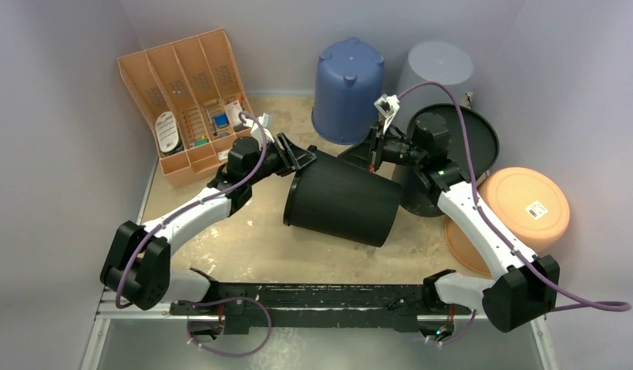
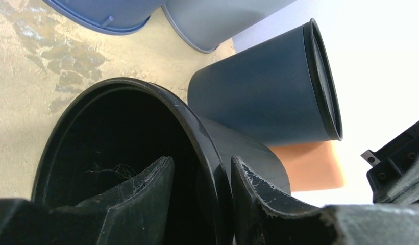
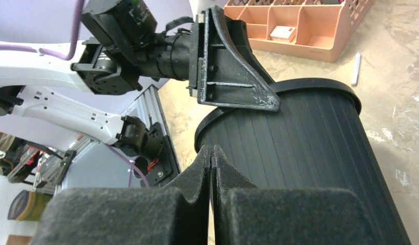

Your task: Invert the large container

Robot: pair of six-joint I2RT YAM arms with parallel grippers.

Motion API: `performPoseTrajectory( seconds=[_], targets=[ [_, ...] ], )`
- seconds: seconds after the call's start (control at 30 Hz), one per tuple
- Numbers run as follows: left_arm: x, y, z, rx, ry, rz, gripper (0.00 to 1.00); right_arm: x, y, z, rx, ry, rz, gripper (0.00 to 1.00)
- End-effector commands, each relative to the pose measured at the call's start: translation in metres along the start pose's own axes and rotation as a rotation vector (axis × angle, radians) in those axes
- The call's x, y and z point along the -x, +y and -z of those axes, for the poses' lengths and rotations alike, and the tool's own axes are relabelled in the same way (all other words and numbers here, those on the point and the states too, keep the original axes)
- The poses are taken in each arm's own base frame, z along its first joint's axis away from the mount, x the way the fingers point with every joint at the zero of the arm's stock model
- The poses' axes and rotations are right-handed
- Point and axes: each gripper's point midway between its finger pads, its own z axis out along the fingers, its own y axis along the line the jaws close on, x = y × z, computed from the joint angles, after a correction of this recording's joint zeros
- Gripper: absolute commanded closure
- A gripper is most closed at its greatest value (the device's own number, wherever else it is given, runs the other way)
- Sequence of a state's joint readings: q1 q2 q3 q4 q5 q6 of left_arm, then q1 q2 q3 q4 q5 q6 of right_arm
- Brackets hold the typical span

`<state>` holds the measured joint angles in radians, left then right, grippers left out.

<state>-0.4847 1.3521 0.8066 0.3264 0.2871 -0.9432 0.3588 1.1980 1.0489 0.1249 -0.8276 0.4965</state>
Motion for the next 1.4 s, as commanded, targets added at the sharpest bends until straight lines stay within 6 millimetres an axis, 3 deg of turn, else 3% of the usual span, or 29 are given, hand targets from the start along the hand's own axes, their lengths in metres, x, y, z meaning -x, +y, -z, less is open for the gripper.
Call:
performPoseTrajectory(
  seconds=[0.0,0.37,0.53,0.7,0.8,0.9,1.0,1.03,1.13,1.2,1.37],
  targets=[
    [-0.003,0.028,0.002,0.114,0.030,-0.077,0.57,0.016,0.004,-0.002,-0.006,-0.033,0.066,1.00],
    [0.020,0.005,0.032,0.196,0.081,-0.265,0.40,0.040,-0.004,0.012,-0.165,-0.056,0.122,1.00],
    [0.017,0.000,0.047,0.210,0.118,-0.288,0.42,0.030,-0.011,0.017,-0.216,0.010,0.118,1.00],
    [0.013,0.007,0.060,0.270,0.162,-0.320,0.44,0.019,-0.014,0.024,-0.260,0.039,0.067,1.00],
    [0.010,0.007,0.069,0.291,0.195,-0.341,0.49,0.007,-0.027,0.035,-0.367,0.091,0.029,0.99],
    [0.007,0.005,0.082,0.306,0.217,-0.358,0.63,-0.002,-0.043,0.054,-0.507,0.157,0.036,0.63],
    [0.005,0.005,0.092,0.322,0.232,-0.373,0.78,-0.015,-0.045,0.068,-0.565,0.209,0.007,0.42],
    [0.006,0.005,0.094,0.330,0.232,-0.373,0.85,-0.023,-0.038,0.069,-0.534,0.244,-0.013,0.39],
    [0.006,0.005,0.100,0.345,0.240,-0.376,1.00,-0.045,-0.043,0.085,-0.586,0.383,-0.018,0.29],
    [0.007,0.004,0.105,0.353,0.232,-0.380,1.00,-0.055,-0.043,0.095,-0.627,0.426,-0.038,0.23],
    [0.010,0.009,0.113,0.385,0.198,-0.386,1.00,-0.076,-0.030,0.087,-0.576,0.399,-0.167,0.15]
  ],
)
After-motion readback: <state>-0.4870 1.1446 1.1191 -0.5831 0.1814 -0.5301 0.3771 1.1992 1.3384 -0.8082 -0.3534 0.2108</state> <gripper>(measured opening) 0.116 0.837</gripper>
